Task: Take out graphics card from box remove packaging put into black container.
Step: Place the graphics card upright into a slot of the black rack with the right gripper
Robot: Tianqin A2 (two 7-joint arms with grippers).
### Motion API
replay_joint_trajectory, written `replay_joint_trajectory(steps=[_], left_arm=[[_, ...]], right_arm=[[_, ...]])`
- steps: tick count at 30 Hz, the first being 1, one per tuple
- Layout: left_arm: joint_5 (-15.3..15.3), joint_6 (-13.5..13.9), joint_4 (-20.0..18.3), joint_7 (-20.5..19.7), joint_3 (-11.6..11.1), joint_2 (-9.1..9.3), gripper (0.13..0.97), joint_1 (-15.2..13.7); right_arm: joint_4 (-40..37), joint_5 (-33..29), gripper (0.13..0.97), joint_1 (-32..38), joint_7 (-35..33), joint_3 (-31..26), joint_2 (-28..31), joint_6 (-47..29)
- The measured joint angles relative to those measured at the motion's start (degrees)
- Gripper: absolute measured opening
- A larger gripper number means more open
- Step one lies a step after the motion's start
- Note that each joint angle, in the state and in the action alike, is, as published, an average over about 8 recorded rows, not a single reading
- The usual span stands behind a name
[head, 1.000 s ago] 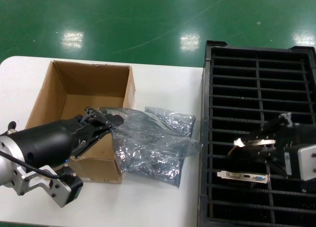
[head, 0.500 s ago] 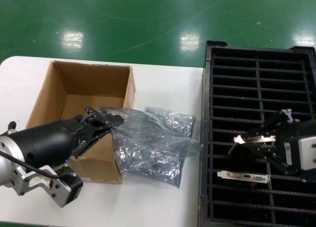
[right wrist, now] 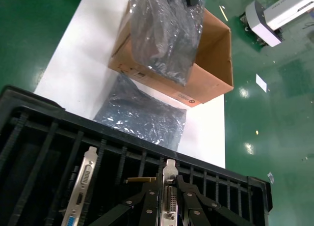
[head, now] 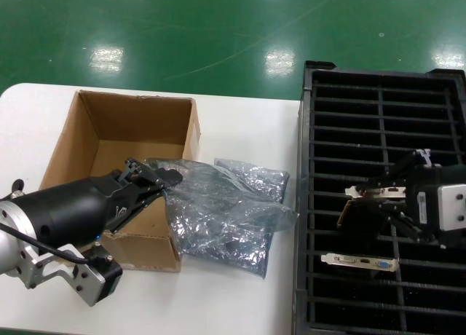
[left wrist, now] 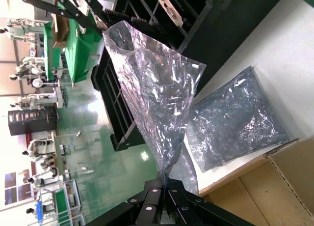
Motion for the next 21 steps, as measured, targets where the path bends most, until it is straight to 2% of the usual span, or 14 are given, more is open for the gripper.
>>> replay_joint_trajectory(steps=[9, 21], left_arm=[[0.0, 0.0, 0.0, 0.0, 0.0, 0.00, 0.139, 0.0], [0.0, 0.0, 0.0, 0.0, 0.0, 0.00, 0.139, 0.0]], right_arm=[[-1.3, 0.3, 0.180, 0.5, -0.2, 0.5, 0.2, 0.2], [1.2, 5.3, 0.180, -1.5, -0.6, 2.8, 4.2, -1.1]])
